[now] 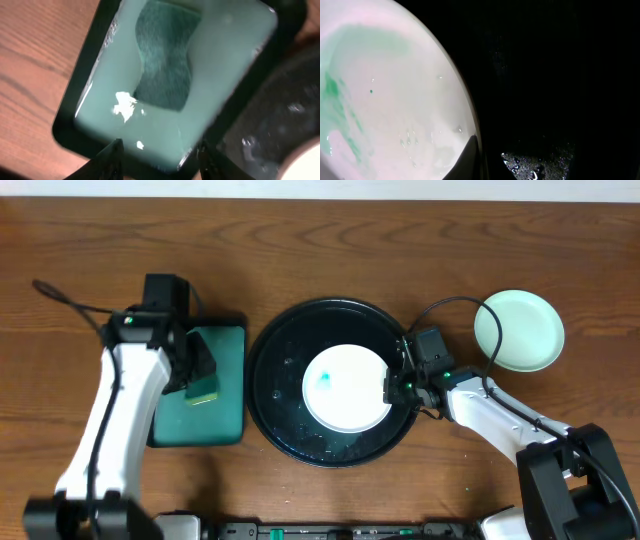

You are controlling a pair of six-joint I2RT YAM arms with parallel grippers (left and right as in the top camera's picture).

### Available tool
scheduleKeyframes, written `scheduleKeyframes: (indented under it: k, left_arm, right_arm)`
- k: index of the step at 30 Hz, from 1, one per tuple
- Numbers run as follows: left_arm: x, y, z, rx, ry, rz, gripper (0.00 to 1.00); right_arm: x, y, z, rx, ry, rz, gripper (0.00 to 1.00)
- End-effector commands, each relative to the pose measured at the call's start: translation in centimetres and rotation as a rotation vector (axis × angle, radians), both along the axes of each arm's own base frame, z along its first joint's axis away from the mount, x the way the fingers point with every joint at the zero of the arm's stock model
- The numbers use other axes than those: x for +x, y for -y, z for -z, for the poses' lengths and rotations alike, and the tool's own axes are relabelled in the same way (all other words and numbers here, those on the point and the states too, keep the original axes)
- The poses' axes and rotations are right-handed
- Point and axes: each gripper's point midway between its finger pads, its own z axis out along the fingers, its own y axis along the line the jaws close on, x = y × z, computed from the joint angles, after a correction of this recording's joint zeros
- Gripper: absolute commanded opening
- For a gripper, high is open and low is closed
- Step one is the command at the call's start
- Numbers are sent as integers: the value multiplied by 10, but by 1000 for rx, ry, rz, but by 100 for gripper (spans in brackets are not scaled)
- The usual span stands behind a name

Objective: Clean dirty plates on tray and stack at the side
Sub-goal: 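Grasp the green sponge in the water tray with the left gripper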

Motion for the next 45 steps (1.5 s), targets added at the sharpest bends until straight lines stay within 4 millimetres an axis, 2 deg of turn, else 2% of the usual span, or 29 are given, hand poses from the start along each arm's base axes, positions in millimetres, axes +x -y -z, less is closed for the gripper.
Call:
scheduleKeyframes:
  k: [1, 10, 17, 21, 25, 29, 30, 34, 37, 40, 41, 45]
  left_arm:
    - [6, -12, 21, 46, -52, -17, 48]
    - [22, -27, 70, 27, -129, -69, 47]
    - [32, -11, 98, -87, -158, 19, 44]
    - [36, -9, 111, -97, -168, 32, 43]
    - [35, -9, 126, -98, -194, 33, 36]
    - [34, -9, 135, -100, -216, 31, 7]
    - [34, -9, 135, -101, -216, 30, 7]
    - [37, -5, 124, -124, -185, 26, 7]
    - [41, -1, 102, -132, -129, 36, 7]
    - [48, 7, 64, -121, -21, 78, 7]
    - [51, 13, 41, -112, 47, 117, 7]
    - [51, 36, -16, -83, 220, 242, 7]
  right_arm:
    - [-1, -5, 0, 5, -6, -3, 1]
    - [-2, -5, 0, 1, -6, -12, 1]
    - [-2, -5, 0, 1, -6, -12, 1]
    - [-3, -4, 1, 0, -9, -12, 1]
    - [-3, -4, 1, -2, -13, -12, 1]
    - [-4, -4, 1, -2, -14, -12, 1]
    - [-4, -4, 1, -3, -15, -12, 1]
    - [-4, -4, 1, -3, -16, -12, 1]
    - [-4, -4, 1, -3, -16, -12, 1]
    - [-4, -4, 1, -3, -15, -12, 1]
    - [-4, -4, 1, -3, -13, -12, 1]
    - [-3, -4, 1, -2, -12, -12, 1]
